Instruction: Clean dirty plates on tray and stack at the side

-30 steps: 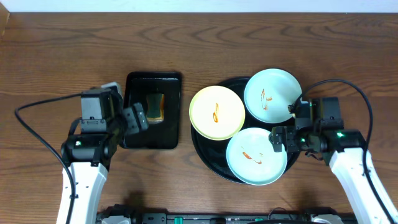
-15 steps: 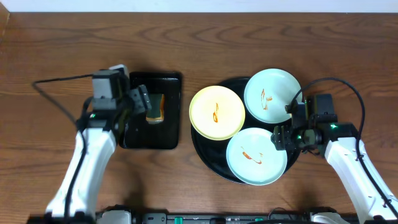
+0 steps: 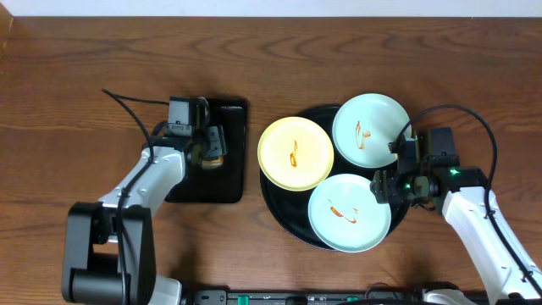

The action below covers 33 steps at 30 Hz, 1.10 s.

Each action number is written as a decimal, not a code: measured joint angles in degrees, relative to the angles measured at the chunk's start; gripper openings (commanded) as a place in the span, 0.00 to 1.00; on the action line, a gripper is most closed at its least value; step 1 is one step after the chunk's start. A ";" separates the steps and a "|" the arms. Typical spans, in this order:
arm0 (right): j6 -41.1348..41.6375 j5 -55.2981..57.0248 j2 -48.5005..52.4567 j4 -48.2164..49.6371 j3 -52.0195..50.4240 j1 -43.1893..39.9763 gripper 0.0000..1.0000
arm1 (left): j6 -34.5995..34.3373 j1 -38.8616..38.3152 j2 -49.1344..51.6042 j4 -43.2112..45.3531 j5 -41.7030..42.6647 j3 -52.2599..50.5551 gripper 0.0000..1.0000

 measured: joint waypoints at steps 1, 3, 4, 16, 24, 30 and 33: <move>0.00 0.00 0.00 0.00 0.00 0.00 0.68 | 0.00 -0.07 0.33 0.13 0.00 0.00 0.60; 0.00 0.00 0.00 0.00 0.00 0.00 0.68 | 0.04 -0.09 0.96 0.15 0.13 0.00 0.56; 0.00 0.00 0.00 0.00 0.00 0.00 0.68 | 0.04 -0.07 1.31 0.15 0.15 0.00 0.55; 0.00 0.00 0.00 0.00 0.00 0.00 0.68 | 0.00 -0.02 4.68 0.87 -0.09 0.02 0.07; 0.00 0.00 0.00 0.00 0.00 0.00 0.68 | 0.07 -0.02 2.19 -0.20 0.00 0.02 0.07; 0.00 0.00 0.00 0.00 0.00 0.00 0.68 | 0.04 -0.07 -6.80 -2.97 0.11 0.04 0.07; 0.00 0.00 0.00 0.00 0.00 0.00 0.68 | 0.04 -0.07 -8.28 -4.04 0.15 0.07 0.07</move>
